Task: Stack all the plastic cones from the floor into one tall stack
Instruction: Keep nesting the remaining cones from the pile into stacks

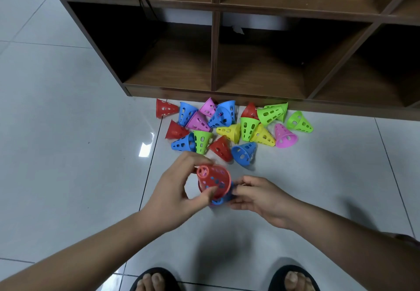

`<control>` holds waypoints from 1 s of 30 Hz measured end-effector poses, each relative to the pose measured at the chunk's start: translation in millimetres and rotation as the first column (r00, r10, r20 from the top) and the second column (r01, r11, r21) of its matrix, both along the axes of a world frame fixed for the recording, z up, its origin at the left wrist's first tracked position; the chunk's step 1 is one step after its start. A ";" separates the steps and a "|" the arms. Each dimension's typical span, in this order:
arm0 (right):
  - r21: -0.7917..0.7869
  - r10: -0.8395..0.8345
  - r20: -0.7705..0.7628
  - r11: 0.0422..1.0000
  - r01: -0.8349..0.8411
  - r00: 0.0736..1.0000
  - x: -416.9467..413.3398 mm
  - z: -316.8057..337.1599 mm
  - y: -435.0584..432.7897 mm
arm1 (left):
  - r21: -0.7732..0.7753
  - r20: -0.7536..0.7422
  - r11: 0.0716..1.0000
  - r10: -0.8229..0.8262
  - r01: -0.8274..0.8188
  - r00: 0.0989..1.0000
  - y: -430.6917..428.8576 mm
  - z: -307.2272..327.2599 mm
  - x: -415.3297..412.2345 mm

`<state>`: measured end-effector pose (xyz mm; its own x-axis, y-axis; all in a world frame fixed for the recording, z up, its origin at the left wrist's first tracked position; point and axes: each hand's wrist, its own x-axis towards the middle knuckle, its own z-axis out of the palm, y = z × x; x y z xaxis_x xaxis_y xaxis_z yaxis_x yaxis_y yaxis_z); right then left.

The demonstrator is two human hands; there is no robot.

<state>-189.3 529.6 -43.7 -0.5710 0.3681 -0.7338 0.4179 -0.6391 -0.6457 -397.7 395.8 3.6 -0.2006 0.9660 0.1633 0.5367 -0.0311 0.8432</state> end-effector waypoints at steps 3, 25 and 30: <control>-0.018 -0.014 0.009 1.000 0.014 1.000 -0.1 -1.5 2.1 | -0.032 -0.077 0.995 -0.094 0.092 0.993 -5.4 -12.3 3.8; 0.837 0.126 0.478 0.236 -0.495 0.869 6.5 -27.4 73.2 | -0.269 -0.359 0.959 -0.015 -0.088 0.933 42.5 -75.8 -78.2; 0.760 0.175 0.553 0.293 -0.580 0.814 7.5 -37.6 74.1 | -0.387 -0.369 0.919 -0.080 -0.075 0.926 47.1 -88.3 -90.9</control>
<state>-181.7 603.7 -81.3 -0.6572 0.6976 -0.2855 0.7294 0.4930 -0.4743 -488.6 442.9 -84.6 -0.1977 0.9667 -0.1623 0.8111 0.2543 0.5268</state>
